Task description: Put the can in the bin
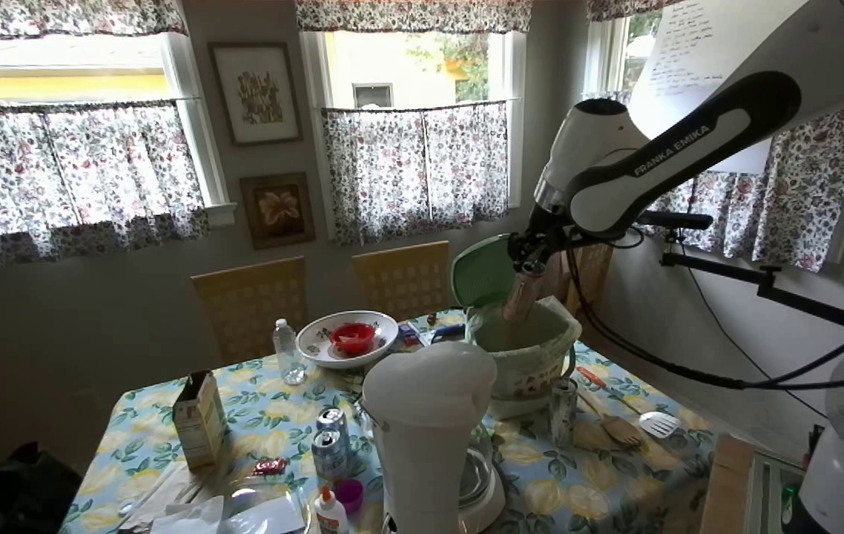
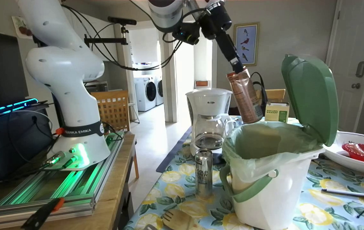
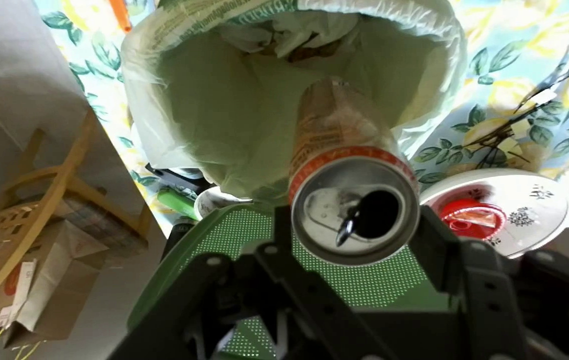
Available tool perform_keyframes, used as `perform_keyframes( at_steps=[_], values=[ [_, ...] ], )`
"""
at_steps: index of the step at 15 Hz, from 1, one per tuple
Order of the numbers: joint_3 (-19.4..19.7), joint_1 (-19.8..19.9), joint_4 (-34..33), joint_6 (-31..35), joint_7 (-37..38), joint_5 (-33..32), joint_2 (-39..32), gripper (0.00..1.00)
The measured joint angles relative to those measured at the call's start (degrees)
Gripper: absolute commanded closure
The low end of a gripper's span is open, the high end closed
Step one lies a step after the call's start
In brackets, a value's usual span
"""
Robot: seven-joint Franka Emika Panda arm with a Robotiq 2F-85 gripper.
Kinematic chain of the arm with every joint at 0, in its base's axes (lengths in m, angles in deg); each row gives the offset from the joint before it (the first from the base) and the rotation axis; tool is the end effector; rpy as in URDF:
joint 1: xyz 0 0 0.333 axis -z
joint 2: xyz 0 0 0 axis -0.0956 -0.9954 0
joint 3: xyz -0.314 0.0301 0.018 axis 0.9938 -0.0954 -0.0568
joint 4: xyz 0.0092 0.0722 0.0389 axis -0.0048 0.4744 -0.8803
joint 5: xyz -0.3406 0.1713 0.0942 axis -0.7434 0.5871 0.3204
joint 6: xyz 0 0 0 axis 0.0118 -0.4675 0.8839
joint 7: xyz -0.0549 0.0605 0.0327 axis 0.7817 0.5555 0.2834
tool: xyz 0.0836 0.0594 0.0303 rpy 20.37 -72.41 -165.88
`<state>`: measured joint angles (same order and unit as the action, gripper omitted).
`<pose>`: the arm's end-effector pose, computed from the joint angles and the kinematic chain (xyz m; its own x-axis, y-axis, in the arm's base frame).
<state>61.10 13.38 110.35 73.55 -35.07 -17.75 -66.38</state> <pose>0.4357 -0.1324 0.4483 0.7483 -0.4296 0.5055 -0.5111 -0.8591 0.0266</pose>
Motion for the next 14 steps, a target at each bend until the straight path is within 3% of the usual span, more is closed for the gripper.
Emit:
perform_keyframes(
  at_steps=[8, 9, 12, 14],
  values=[
    [-0.1, -0.28, -1.6, 8.9, 1.57, 0.14, -10.53, 0.64],
    [-0.2, -0.28, -1.94, 9.38, 1.62, 0.14, -11.52, 0.14],
    [-0.74, -0.3, -2.93, 10.49, 1.87, 0.13, -13.91, 0.02],
    [-1.23, -0.31, -3.23, 11.22, 2.21, 0.04, -14.58, 0.0]
  ],
)
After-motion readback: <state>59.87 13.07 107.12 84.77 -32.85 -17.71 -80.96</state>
